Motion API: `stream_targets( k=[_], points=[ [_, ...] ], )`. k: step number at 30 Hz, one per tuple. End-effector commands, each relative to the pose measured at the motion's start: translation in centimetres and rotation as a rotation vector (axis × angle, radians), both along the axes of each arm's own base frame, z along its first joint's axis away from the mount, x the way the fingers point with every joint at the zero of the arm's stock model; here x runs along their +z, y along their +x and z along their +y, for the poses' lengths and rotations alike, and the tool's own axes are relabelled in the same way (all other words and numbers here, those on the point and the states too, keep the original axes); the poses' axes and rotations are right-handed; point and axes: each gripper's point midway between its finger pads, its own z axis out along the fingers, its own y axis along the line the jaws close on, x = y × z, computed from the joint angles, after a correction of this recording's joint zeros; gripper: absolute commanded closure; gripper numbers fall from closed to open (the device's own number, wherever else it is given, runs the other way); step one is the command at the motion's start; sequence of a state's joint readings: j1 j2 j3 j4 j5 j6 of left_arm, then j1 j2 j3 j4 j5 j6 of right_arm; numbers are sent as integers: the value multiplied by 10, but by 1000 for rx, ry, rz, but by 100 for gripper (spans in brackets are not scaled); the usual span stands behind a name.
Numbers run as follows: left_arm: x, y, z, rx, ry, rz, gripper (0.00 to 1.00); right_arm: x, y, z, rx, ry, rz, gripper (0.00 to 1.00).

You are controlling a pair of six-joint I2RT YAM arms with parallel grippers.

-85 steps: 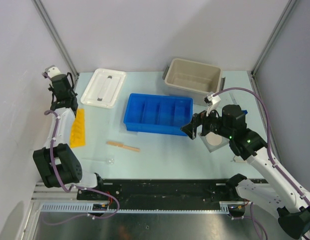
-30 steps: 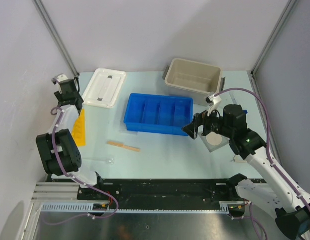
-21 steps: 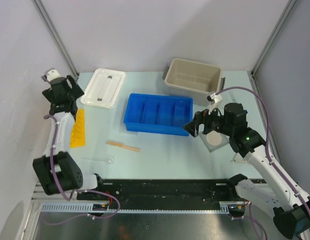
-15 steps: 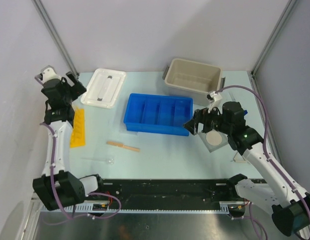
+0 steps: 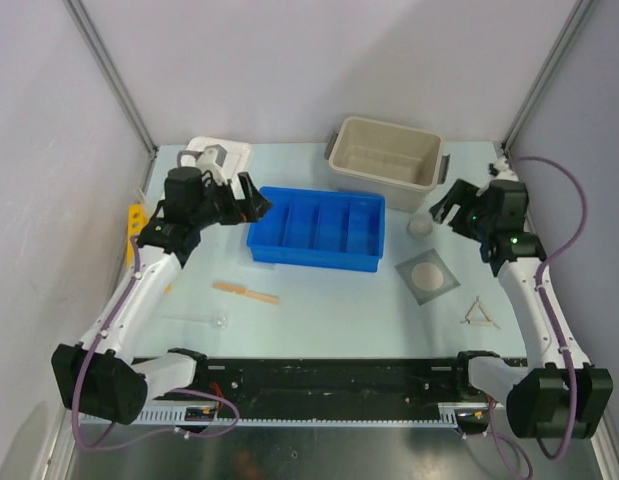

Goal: Organize the chemistry lab equipment

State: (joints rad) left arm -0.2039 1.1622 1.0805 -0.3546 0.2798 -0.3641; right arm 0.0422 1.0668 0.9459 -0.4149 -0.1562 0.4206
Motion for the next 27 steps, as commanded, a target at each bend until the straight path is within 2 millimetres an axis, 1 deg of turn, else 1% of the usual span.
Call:
stream_targets(
  k=[1, 3, 5, 7, 9, 11, 15, 19, 21, 25, 27],
  points=[
    [-22, -32, -26, -169, -8, 54, 1, 7, 15, -76, -211, -141, 16, 24],
    [-30, -40, -22, -162, 15, 51, 1, -7, 17, -99, -264, -166, 65, 31],
    [-36, -45, -15, -124, 37, 47, 1, -20, 20, -116, -299, -165, 103, 39],
    [-34, -48, -13, -108, 27, 40, 1, -30, 28, -128, -330, -149, 120, 46],
    [-30, -50, -14, -103, 9, 38, 1, -40, 39, -135, -349, -126, 130, 50],
    [-29, -51, -14, -97, -2, 42, 0, -48, 51, -138, -353, -108, 127, 52],
    [-29, -55, -15, -98, -20, 47, 1, -65, 73, -136, -312, -75, 128, 53],
    [-27, -57, -17, -103, -25, 43, 0, -82, 86, -142, -314, -86, 153, 54],
    [-27, -58, -17, -107, -28, 42, 1, -88, 94, -145, -310, -93, 156, 54],
    [-28, -57, -18, -109, -30, 50, 0, -94, 109, -145, -287, -84, 147, 56],
    [-30, -56, -18, -108, -28, 55, 1, -101, 116, -145, -277, -78, 155, 56]
  ],
)
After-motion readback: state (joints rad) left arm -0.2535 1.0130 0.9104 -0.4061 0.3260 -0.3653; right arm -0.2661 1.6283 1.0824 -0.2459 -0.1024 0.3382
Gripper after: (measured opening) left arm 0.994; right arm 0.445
